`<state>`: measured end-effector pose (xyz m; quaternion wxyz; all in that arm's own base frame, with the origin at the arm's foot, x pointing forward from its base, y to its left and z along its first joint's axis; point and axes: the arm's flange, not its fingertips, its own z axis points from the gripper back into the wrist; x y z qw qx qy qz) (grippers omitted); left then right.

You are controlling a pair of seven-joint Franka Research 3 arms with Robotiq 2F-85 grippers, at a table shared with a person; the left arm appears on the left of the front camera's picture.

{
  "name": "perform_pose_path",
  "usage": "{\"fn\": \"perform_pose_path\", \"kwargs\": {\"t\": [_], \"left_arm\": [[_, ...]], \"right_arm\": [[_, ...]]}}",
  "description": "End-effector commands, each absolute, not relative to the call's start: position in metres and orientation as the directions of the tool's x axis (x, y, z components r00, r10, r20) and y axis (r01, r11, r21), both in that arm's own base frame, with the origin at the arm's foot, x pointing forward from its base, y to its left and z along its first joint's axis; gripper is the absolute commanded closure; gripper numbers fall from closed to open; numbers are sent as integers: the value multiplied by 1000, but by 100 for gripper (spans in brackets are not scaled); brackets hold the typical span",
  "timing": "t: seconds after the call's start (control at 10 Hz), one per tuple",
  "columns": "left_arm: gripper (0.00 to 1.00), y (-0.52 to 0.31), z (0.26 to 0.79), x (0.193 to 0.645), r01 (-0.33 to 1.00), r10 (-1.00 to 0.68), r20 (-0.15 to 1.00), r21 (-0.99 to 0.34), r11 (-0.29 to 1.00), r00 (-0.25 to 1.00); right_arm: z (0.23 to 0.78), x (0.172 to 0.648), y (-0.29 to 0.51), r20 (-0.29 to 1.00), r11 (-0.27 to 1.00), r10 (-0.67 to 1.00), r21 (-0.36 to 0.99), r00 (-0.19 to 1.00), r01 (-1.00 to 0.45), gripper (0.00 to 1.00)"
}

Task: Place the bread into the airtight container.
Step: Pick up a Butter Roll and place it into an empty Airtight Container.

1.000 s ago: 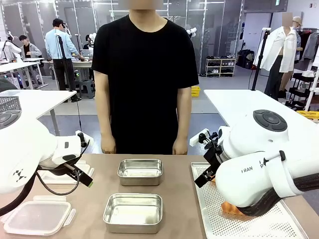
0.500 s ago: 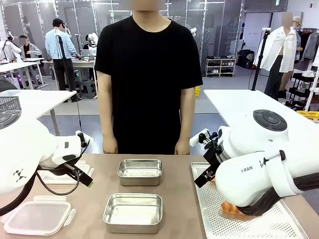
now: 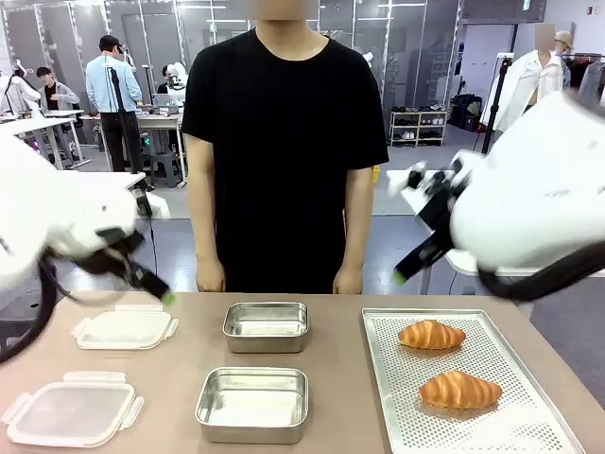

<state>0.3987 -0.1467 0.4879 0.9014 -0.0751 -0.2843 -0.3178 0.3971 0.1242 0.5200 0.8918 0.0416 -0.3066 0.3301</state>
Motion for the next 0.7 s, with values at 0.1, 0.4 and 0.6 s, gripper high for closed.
{"fn": "perform_pose_path", "kwargs": {"t": [0.1,0.4,0.6], "left_arm": [[0,-111,632,357,648,-508,612,-8,762,606],[0,-79,725,311,605,-426,664,-49,795,614],[0,-51,754,289,575,-388,707,-32,818,591]], "right_arm": [[627,353,75,631,758,584,-199,511,-621,0],[689,286,30,666,775,548,-175,507,-607,0],[705,257,-2,708,810,483,-138,515,-570,0]]}}
